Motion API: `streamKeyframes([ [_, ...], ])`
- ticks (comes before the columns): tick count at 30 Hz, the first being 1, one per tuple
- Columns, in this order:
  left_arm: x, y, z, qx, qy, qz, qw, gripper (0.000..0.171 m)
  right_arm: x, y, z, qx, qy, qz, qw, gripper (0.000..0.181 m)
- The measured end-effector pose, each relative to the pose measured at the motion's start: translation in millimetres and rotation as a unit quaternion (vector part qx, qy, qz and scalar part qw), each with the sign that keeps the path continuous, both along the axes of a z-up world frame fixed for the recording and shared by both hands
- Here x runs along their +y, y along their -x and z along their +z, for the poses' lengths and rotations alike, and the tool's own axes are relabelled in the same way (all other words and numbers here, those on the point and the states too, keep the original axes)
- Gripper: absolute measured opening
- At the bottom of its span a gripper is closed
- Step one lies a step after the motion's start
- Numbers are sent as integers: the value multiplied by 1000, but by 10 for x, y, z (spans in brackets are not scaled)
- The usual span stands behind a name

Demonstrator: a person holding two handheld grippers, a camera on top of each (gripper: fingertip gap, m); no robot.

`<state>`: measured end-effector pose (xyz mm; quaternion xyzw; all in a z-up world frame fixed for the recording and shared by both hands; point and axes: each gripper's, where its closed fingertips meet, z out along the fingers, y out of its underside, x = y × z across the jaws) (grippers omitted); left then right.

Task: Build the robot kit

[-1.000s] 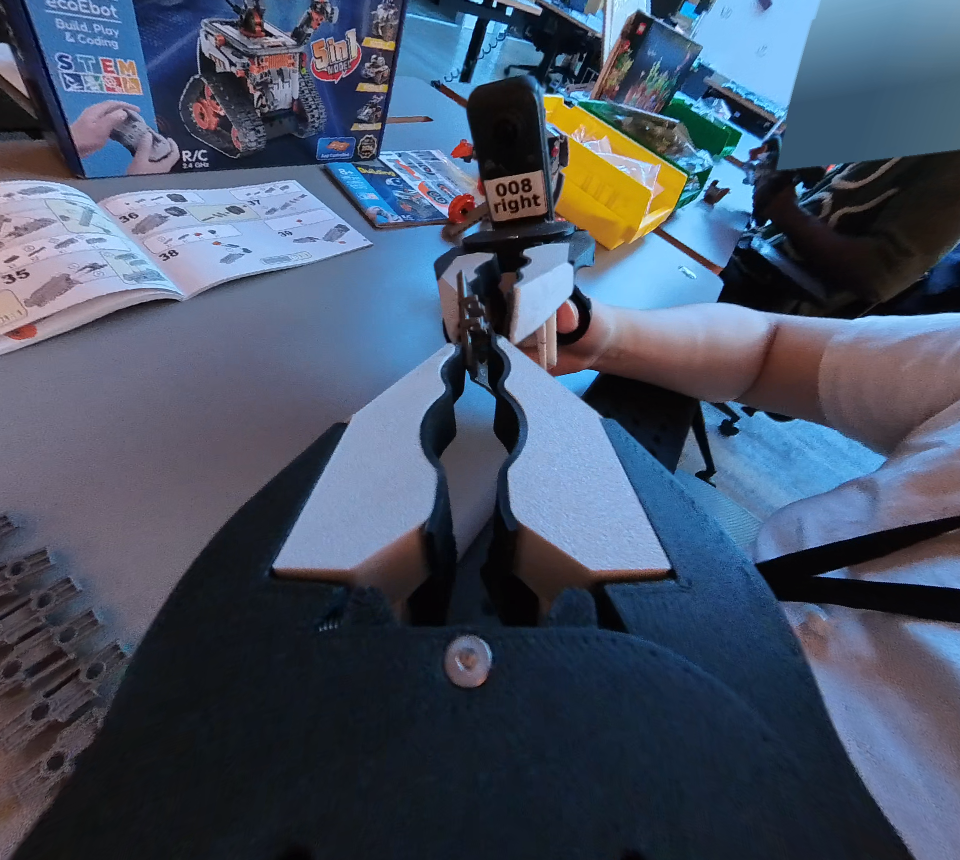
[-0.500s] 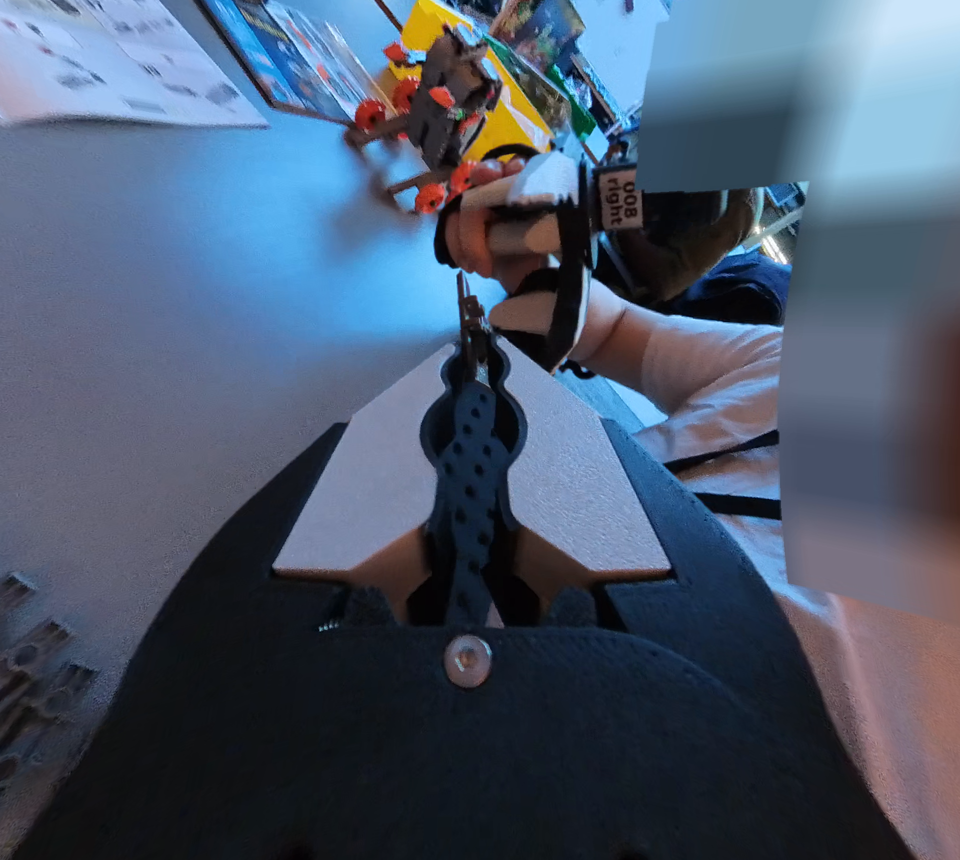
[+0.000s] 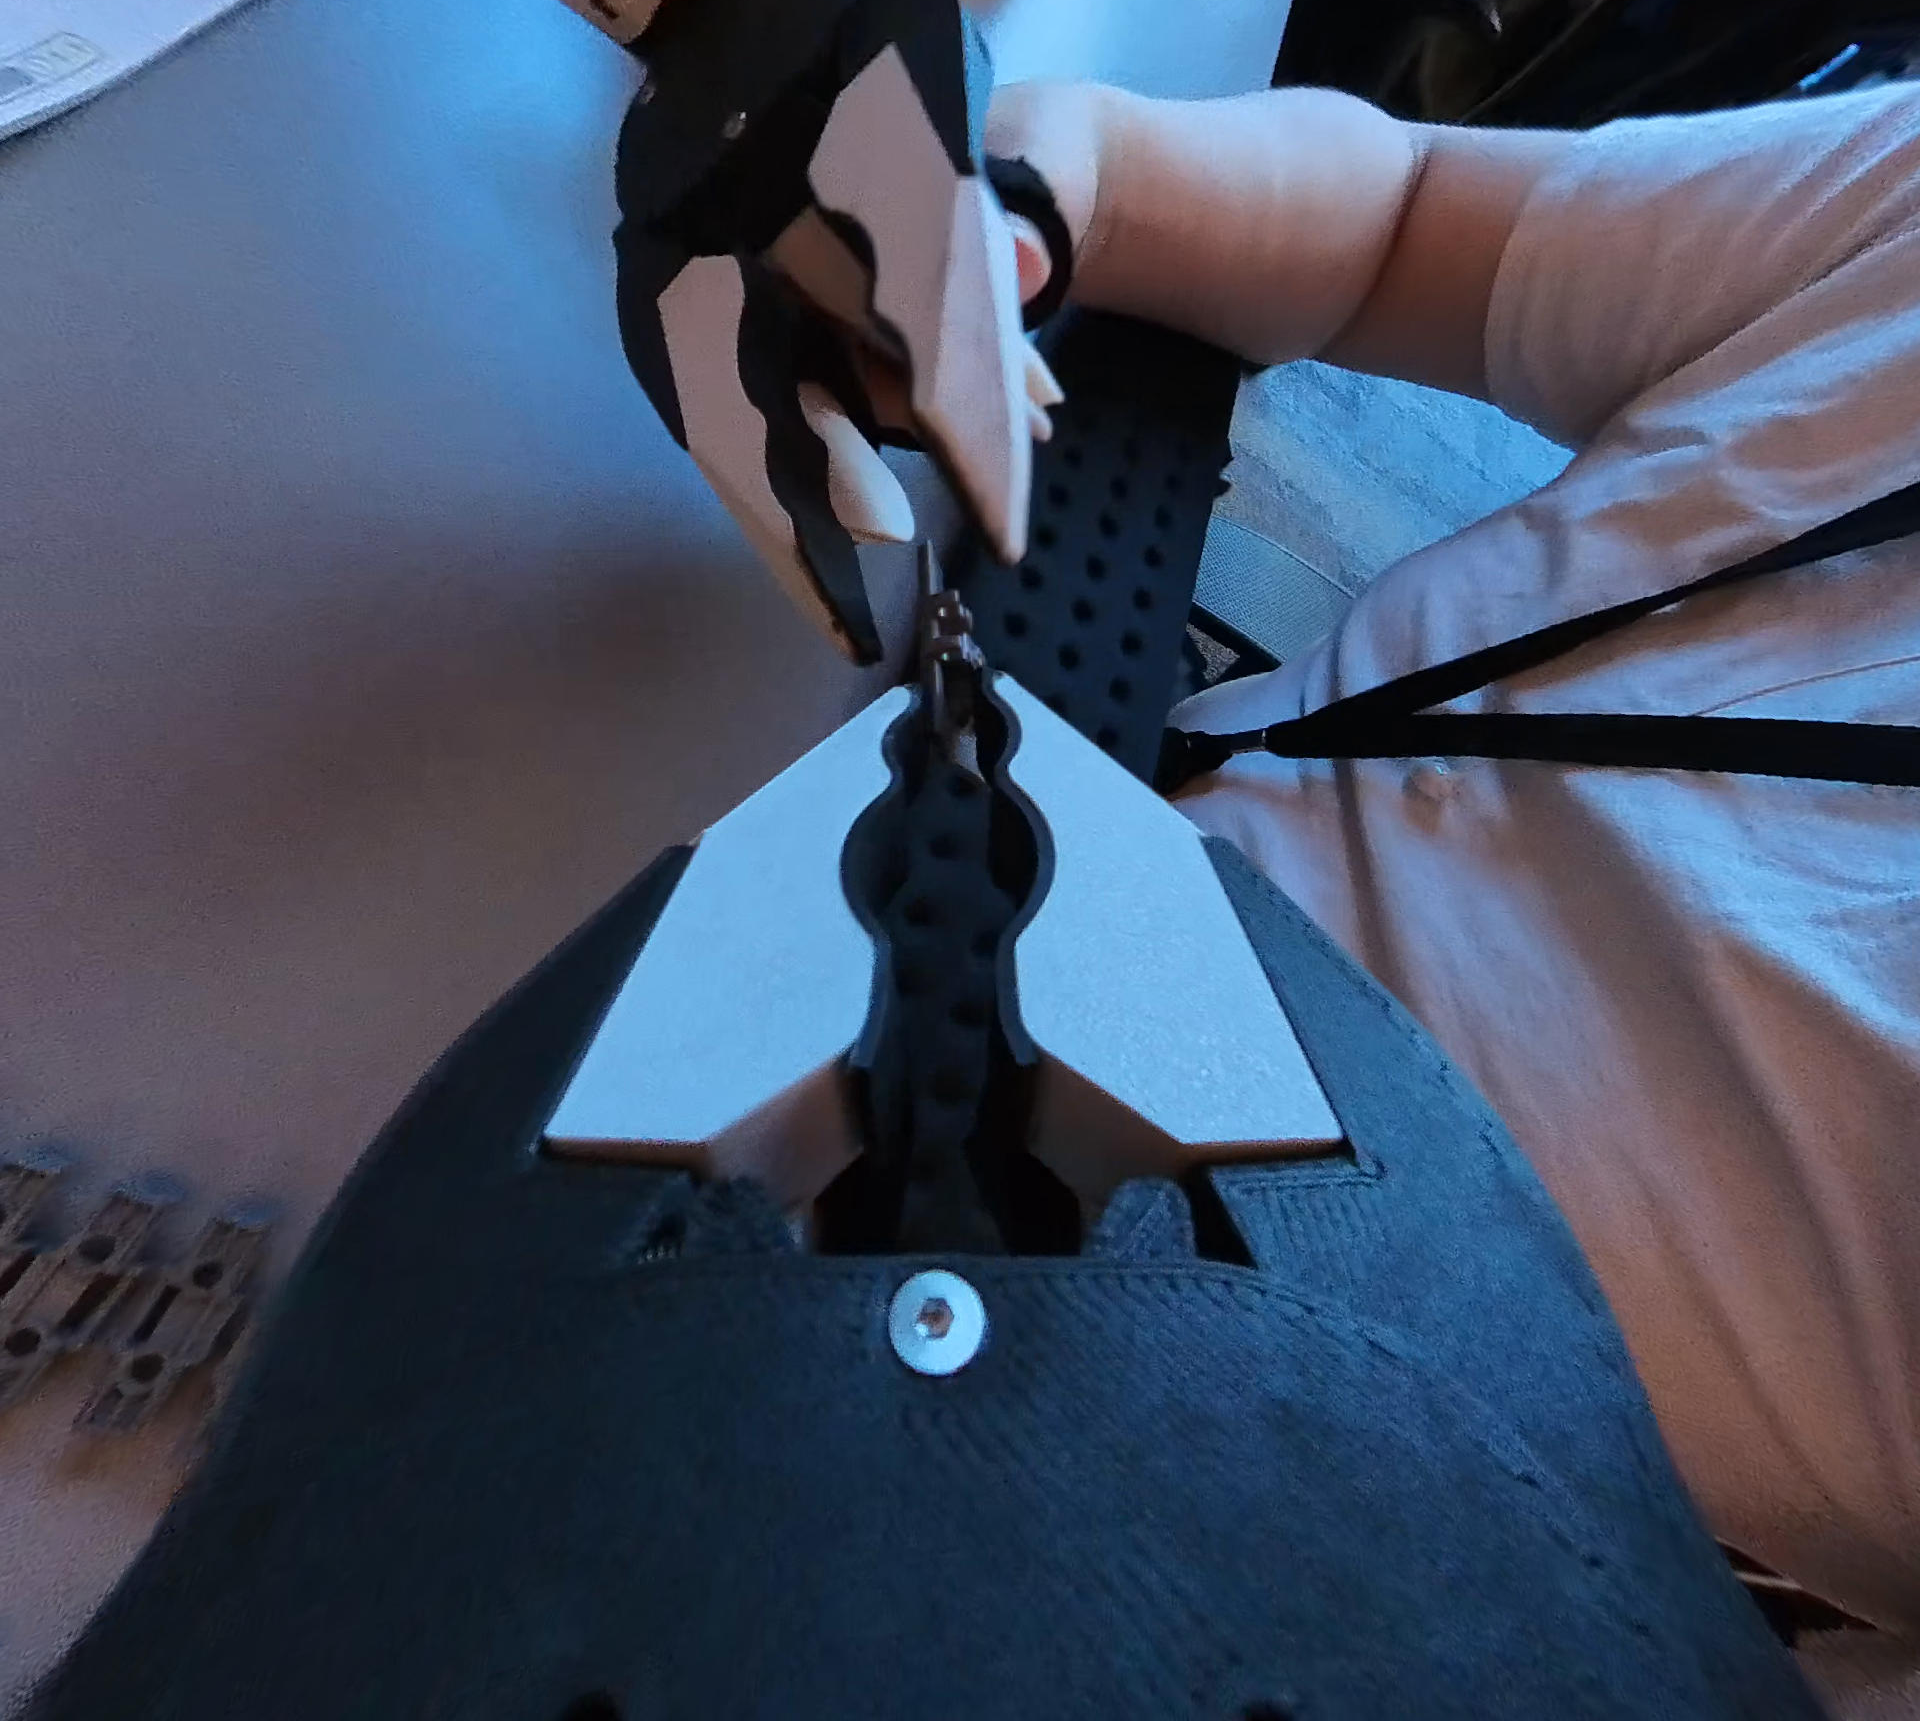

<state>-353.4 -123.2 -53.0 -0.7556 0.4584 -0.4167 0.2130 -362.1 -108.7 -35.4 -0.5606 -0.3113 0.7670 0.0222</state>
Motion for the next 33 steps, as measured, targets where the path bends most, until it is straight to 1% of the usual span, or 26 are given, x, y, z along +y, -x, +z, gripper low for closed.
streamKeyframes([
  [1,3,-16,0,1,3,-3,1000,7,-2,-8,3,5,2,0,1000,19],
  [2,3,-28,6,-2,7,-5,1000,7,-30,-28,0,10,-13,9,1000,8],
  [5,-18,-41,20,-17,32,-14,999,7,-57,-61,-21,16,-93,11,996,6],
  [6,-34,-42,12,-19,42,-19,999,7,-59,-64,-53,8,-113,11,993,8],
  [8,-36,-36,-45,-6,53,-24,998,7,-42,-48,-130,-15,-123,6,992,19],
  [10,-57,-44,-102,9,67,-36,997,7,-68,-40,-185,-27,-114,17,993,19],
  [12,-58,-57,-152,24,84,-43,995,7,-142,-46,-271,-45,-125,40,990,22],
  [14,-56,-67,-208,42,96,-52,993,7,-177,-46,-398,-75,-158,52,983,19],
  [15,-51,-62,-253,57,95,-57,992,7,-194,-55,-423,-78,-171,59,980,10],
  [16,-61,-69,-272,65,100,-65,991,7,-208,-60,-440,-78,-181,62,978,8],
  [20,-87,-97,-296,86,108,-90,986,7,-248,-87,-472,-81,-164,81,980,8],
  [25,-74,-102,-314,113,101,-106,983,7,-239,-96,-478,-72,-147,87,983,8],
  [30,-74,-120,-356,126,103,-110,980,7,-242,-117,-533,-77,-195,90,974,7],
  [33,-96,-130,-314,123,104,-117,980,7,-265,-130,-496,-70,-194,97,974,6],
])
